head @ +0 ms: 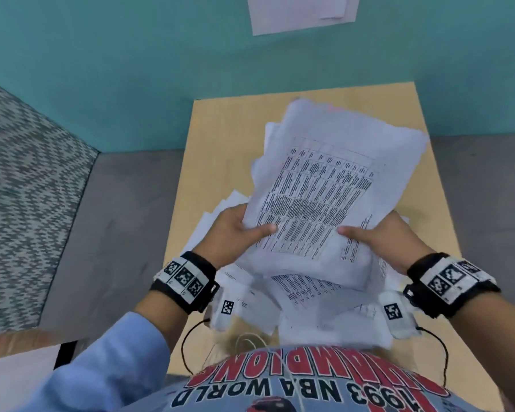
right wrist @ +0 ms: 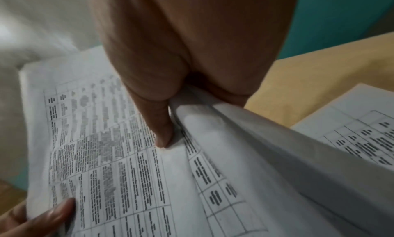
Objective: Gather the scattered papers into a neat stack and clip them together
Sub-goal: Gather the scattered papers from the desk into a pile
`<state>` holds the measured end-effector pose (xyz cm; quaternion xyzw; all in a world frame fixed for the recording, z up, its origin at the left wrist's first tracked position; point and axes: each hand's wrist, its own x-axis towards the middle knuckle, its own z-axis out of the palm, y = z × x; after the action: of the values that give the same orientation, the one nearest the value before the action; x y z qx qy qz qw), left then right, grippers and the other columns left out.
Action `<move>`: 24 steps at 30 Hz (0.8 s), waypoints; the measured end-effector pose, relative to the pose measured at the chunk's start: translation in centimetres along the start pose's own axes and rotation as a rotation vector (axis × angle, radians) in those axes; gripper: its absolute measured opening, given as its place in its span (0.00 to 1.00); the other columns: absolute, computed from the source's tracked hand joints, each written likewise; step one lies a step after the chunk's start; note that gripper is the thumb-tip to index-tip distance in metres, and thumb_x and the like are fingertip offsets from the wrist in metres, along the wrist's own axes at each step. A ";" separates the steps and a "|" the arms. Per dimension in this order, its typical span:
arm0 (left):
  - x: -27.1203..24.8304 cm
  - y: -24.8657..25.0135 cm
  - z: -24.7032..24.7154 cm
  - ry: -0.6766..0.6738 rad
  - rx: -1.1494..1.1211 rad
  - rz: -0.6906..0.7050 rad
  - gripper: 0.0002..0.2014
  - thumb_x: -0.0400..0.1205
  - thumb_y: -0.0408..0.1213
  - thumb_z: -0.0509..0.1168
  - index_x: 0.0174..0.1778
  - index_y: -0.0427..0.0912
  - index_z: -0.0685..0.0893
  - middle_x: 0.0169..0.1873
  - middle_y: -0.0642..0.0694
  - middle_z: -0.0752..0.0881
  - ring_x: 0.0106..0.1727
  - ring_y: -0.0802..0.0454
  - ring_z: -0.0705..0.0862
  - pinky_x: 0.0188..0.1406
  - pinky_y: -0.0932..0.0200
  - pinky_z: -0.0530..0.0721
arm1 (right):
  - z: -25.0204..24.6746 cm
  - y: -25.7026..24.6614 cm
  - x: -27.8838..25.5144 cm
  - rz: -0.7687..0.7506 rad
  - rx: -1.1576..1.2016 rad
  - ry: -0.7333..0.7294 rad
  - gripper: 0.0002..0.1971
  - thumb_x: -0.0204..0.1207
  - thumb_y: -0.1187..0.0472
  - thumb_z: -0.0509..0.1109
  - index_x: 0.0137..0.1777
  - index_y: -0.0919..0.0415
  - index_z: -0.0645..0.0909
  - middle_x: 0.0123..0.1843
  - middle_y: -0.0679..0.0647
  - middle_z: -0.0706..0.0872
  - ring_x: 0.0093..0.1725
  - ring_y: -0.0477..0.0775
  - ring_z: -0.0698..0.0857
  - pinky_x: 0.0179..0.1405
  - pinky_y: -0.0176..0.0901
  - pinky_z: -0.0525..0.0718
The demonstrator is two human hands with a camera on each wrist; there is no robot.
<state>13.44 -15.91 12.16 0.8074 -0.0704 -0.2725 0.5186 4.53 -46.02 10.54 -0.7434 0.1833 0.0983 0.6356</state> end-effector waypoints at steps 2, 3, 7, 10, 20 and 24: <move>-0.8 0.9 -0.5 -0.014 -0.023 0.071 0.12 0.81 0.37 0.82 0.58 0.54 0.92 0.52 0.59 0.97 0.54 0.58 0.94 0.60 0.54 0.91 | -0.5 -0.6 -1.1 -0.025 0.022 0.040 0.11 0.75 0.64 0.84 0.46 0.51 0.85 0.35 0.32 0.93 0.37 0.26 0.90 0.57 0.34 0.89; -1.1 1.0 -0.7 -0.025 -0.028 0.100 0.15 0.80 0.37 0.82 0.62 0.51 0.91 0.55 0.55 0.97 0.58 0.52 0.94 0.66 0.45 0.91 | -0.7 -0.6 -1.7 -0.036 0.038 0.048 0.10 0.75 0.65 0.83 0.47 0.52 0.87 0.36 0.31 0.94 0.38 0.27 0.90 0.59 0.38 0.89; -2.5 0.5 -1.0 -0.062 -0.071 0.085 0.17 0.80 0.33 0.82 0.63 0.39 0.89 0.57 0.39 0.96 0.59 0.38 0.95 0.68 0.30 0.90 | -1.4 -0.3 -3.3 -0.022 0.093 0.050 0.19 0.75 0.61 0.84 0.65 0.60 0.89 0.58 0.48 0.97 0.59 0.47 0.94 0.70 0.58 0.87; -3.6 -0.1 -1.0 -0.022 -0.046 0.106 0.12 0.82 0.29 0.80 0.60 0.41 0.92 0.58 0.46 0.97 0.62 0.50 0.94 0.69 0.46 0.90 | -1.6 -0.3 -3.7 -0.017 0.188 0.045 0.22 0.76 0.67 0.82 0.70 0.63 0.86 0.63 0.53 0.95 0.64 0.53 0.93 0.72 0.60 0.86; -5.0 -1.7 -1.2 -0.152 -0.043 -0.063 0.23 0.71 0.28 0.88 0.60 0.46 0.92 0.62 0.46 0.94 0.59 0.50 0.92 0.70 0.55 0.87 | -1.6 1.8 -4.1 0.134 0.276 0.031 0.19 0.76 0.71 0.79 0.68 0.67 0.87 0.64 0.60 0.94 0.66 0.63 0.92 0.76 0.70 0.81; -5.1 -2.5 -0.8 -0.226 0.468 -0.133 0.20 0.75 0.36 0.86 0.59 0.53 0.88 0.50 0.63 0.87 0.49 0.58 0.88 0.43 0.80 0.78 | -1.6 3.2 -4.3 0.185 0.254 0.059 0.23 0.74 0.66 0.84 0.69 0.70 0.86 0.66 0.64 0.93 0.68 0.68 0.90 0.76 0.68 0.81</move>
<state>9.15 -12.06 12.08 0.8727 -0.1356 -0.3705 0.2875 -0.85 -47.36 9.52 -0.6394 0.2806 0.1106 0.7073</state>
